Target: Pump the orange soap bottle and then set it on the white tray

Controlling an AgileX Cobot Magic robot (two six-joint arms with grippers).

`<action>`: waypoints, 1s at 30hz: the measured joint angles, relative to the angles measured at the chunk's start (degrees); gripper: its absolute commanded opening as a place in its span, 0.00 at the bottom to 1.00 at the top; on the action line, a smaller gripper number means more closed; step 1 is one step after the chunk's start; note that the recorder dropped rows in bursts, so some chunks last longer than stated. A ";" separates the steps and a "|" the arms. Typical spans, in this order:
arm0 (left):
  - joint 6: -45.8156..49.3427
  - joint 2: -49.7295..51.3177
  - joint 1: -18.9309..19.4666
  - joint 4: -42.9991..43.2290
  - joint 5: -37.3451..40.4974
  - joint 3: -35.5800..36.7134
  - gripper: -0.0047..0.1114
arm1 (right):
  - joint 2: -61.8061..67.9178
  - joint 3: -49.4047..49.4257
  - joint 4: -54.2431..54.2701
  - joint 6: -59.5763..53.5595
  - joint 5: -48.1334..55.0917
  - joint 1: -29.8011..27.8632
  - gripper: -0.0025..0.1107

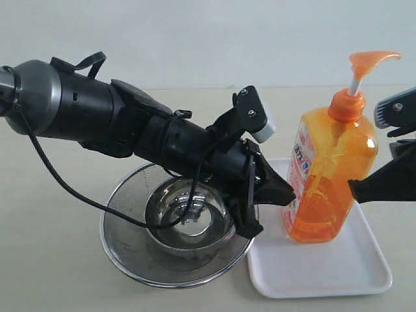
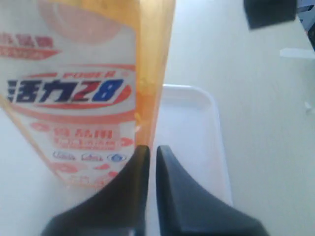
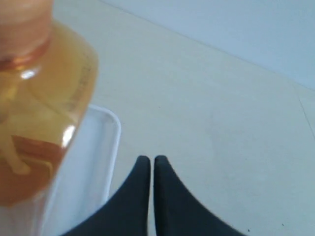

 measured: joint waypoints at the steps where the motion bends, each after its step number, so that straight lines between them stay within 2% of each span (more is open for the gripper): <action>1: -1.53 -0.33 0.37 1.75 -0.23 0.00 0.08 | -1.29 0.00 2.80 -2.76 0.63 0.00 0.02; 8: -12.35 -7.35 2.40 12.18 -5.35 0.00 0.08 | -15.71 0.00 20.14 -15.96 1.90 0.00 0.02; 13: -23.35 -14.59 2.51 20.13 -12.33 0.00 0.08 | -31.30 0.00 29.36 -24.39 -2.44 0.00 0.02; 20: -27.37 -19.43 2.51 21.81 -20.58 -0.11 0.08 | -45.31 0.00 31.26 -28.09 -4.04 0.00 0.02; 30: -27.37 -19.57 2.51 21.94 -22.05 -0.11 0.08 | -51.42 0.00 31.26 -28.33 -3.71 0.00 0.02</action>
